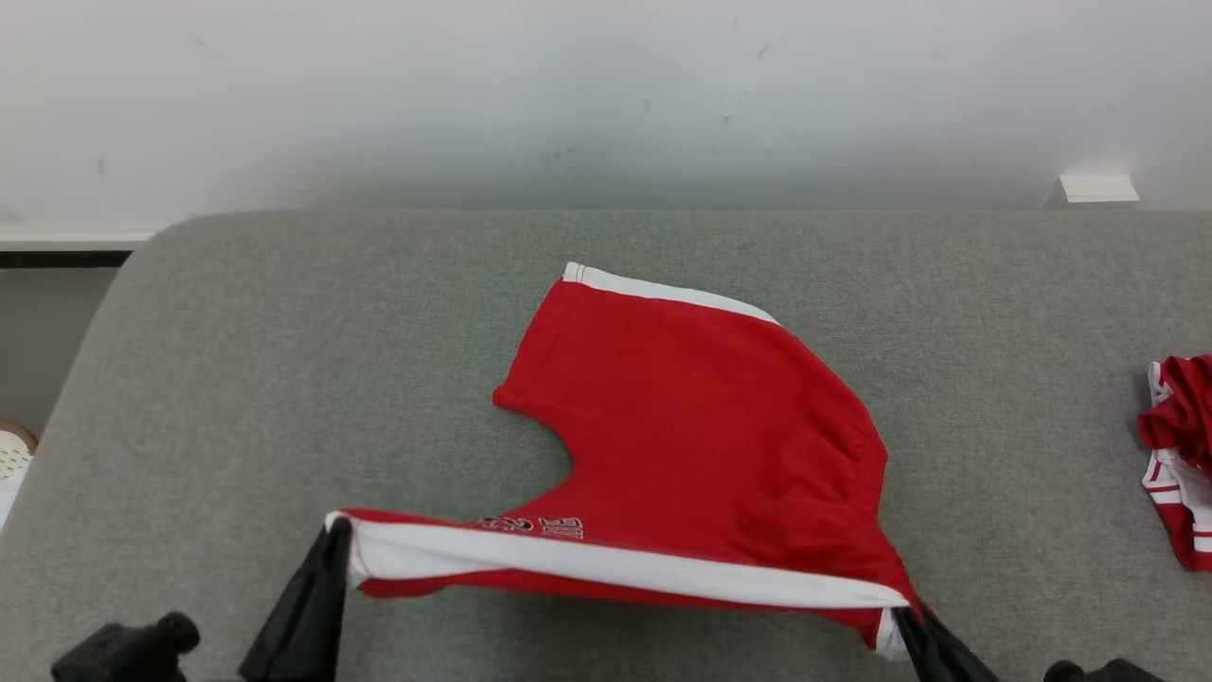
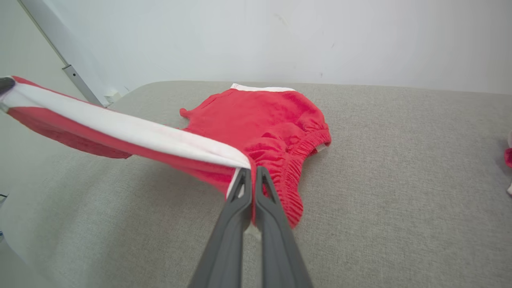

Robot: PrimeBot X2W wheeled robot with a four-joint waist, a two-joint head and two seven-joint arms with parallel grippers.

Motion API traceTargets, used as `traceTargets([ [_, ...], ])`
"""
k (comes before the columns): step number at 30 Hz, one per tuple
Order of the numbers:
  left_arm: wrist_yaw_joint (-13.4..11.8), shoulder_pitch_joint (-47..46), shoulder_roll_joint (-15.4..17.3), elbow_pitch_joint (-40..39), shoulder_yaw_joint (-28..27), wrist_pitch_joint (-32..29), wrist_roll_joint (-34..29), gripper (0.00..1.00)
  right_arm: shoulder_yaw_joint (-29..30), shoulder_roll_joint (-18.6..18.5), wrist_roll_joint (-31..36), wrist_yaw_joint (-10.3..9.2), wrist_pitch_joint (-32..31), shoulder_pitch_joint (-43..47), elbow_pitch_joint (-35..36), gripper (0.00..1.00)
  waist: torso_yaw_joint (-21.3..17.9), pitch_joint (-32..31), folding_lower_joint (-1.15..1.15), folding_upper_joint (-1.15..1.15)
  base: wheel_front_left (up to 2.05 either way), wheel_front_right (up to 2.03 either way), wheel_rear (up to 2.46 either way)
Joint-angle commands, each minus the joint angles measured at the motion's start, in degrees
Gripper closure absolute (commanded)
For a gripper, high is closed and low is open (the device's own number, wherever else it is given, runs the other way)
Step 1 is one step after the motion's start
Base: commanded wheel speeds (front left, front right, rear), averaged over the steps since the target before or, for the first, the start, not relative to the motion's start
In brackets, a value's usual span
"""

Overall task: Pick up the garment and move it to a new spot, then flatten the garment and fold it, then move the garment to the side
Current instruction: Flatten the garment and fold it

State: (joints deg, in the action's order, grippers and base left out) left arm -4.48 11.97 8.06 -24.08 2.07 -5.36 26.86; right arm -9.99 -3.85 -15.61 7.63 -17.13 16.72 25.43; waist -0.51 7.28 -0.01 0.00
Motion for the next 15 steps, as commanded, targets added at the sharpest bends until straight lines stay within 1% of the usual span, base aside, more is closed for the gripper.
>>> traceTargets([
  [1,0.16,-1.69,0.50,0.31,-0.63,-0.18,0.85,1.00,0.66,-0.17,0.12,-0.30,-0.05,-1.06,0.04,1.00,0.07,0.40,0.01,0.00,0.00,0.00,0.00],
  [3,0.92,-4.65,1.34,3.05,-0.70,-1.86,1.98,1.00,1.12,0.01,-0.22,-0.30,-0.84,-3.32,-1.55,1.00,0.24,1.25,0.01,0.00,0.00,0.00,0.00],
  [5,2.26,-9.23,2.38,6.74,-0.04,-4.16,3.26,1.00,1.81,0.24,-1.04,-0.30,-0.50,-6.30,-3.24,1.00,0.71,3.18,0.01,0.00,0.00,0.00,0.00],
  [8,4.88,-18.81,3.91,13.76,1.34,-7.77,5.43,1.00,2.55,0.42,-1.84,-0.29,-0.63,-12.81,-6.87,1.00,1.13,7.31,0.01,0.00,0.00,0.00,0.00],
  [12,8.40,-34.52,5.85,24.36,3.08,-13.08,7.68,1.00,3.19,-0.11,-1.88,-0.29,-1.62,-23.27,-12.19,1.00,0.75,13.52,0.01,0.00,0.00,0.00,0.00],
  [14,9.43,-41.82,7.38,29.97,4.41,-15.38,7.14,1.00,3.35,-0.31,-2.79,-0.28,-2.09,-28.21,-14.75,1.00,0.14,16.39,0.01,0.00,0.00,0.00,0.00],
  [15,9.92,-45.36,7.63,32.56,5.03,-15.82,7.26,1.00,3.44,-0.55,-2.88,-0.28,-2.29,-30.60,-16.34,1.00,-0.32,17.46,0.01,0.00,0.00,0.00,0.00],
])
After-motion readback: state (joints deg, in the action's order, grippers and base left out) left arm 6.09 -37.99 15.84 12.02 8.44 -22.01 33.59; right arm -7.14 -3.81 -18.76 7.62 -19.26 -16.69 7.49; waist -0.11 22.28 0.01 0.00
